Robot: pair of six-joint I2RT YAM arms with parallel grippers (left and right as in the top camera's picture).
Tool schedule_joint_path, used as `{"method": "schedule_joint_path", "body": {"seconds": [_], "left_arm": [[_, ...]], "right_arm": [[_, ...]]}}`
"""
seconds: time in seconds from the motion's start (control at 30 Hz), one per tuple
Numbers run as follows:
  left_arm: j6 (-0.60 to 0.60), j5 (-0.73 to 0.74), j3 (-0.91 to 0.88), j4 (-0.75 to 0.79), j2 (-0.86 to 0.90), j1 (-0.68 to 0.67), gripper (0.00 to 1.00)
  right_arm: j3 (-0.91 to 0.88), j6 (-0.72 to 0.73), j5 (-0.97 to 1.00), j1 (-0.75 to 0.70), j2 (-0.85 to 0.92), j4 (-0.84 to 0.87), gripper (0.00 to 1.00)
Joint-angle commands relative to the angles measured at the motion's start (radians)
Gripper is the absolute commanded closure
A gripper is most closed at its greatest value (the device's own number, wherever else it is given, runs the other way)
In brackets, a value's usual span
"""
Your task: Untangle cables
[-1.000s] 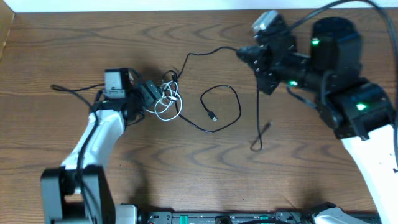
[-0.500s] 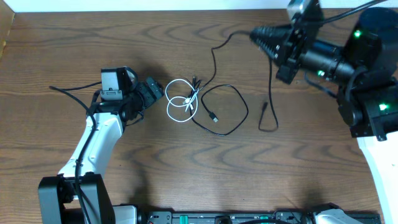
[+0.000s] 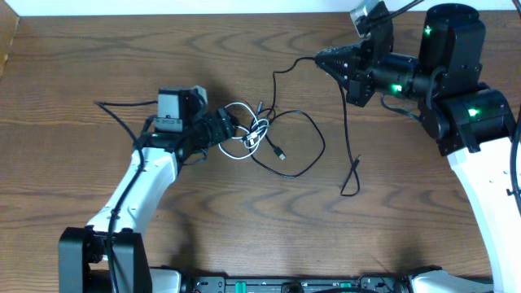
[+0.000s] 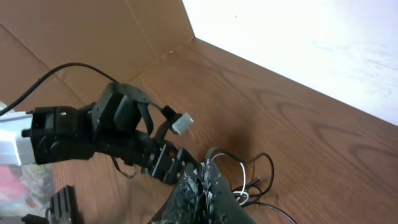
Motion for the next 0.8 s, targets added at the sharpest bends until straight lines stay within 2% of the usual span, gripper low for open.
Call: {"method": "schedule_joint_path", "body": {"seconds": [0.0, 0.1, 0.23, 0.3, 0.43, 0.77], "left_arm": [[0.082, 0.013, -0.008, 0.011, 0.002, -0.076, 0.19], [0.103, -0.004, -0.008, 0.018, 0.007, -0.116, 0.15], [0.110, -0.114, -0.008, 0.019, 0.017, -0.166, 0.09], [0.159, -0.122, -0.008, 0.028, 0.020, -0.190, 0.00], [0.256, -0.131, -0.008, 0.053, 0.021, -0.246, 0.02], [0.259, -0.417, -0.008, 0.084, 0.096, -0.370, 0.02]], "right_arm": [[0.011, 0.013, -0.003, 0.003, -0.011, -0.008, 0.99], [0.011, 0.013, -0.003, 0.003, -0.011, -0.009, 0.99], [0.011, 0.013, -0.003, 0.003, -0.011, -0.012, 0.99], [0.011, 0.013, -0.003, 0.003, -0.011, -0.016, 0.99], [0.011, 0.013, -0.003, 0.003, -0.011, -0.017, 0.99], [0.011, 0.013, -0.003, 0.003, -0.011, -0.018, 0.99]]}}
